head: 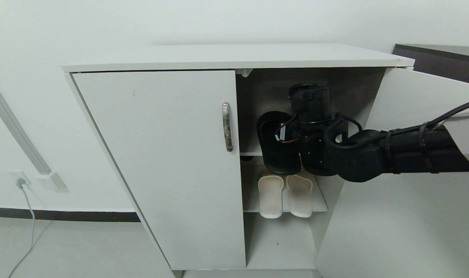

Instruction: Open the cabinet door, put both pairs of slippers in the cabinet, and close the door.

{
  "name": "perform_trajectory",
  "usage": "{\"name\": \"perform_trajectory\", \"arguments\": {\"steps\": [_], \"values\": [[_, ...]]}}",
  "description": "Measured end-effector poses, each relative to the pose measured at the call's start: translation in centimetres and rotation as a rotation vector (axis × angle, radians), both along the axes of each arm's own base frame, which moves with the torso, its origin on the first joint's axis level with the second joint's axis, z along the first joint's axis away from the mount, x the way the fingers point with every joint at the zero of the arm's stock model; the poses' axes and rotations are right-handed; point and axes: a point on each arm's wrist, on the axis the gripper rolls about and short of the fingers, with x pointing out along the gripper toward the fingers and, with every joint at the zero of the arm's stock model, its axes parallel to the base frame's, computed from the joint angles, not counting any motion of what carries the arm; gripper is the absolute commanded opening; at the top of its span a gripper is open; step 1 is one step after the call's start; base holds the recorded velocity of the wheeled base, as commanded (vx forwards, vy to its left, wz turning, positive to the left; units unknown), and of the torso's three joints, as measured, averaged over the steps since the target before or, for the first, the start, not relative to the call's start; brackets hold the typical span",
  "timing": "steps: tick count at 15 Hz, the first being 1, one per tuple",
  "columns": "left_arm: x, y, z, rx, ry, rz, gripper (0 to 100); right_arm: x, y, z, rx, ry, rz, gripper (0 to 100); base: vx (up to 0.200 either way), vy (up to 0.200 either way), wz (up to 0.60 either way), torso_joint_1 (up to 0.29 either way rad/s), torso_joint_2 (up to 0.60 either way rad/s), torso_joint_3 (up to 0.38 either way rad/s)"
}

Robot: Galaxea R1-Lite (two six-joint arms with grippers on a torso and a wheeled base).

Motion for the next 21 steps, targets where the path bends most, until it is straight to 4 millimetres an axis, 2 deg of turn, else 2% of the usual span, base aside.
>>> {"name": "perform_trajectory", "arguments": {"steps": [5,12,21], "values": [[0.0,0.0,0.0,0.000,-0.001,0.000,0,2.2,0.1,0.8,-0.008,0.017,-0.026,0,0.000,0.000,0.00,0.000,0.00,0.000],[0.0,0.0,0.0,-0.001,-0.001,0.001,0,4.0,0.4,1.8,0.008,0.019,-0.043,0,0.000,0.000,0.00,0.000,0.00,0.000],[0.0,0.0,0.0,-0.001,-0.001,0.000,0,5.0,0.5,0.6,0.027,0.039,-0.041,0,0.000,0.000,0.00,0.000,0.00,0.000]]}}
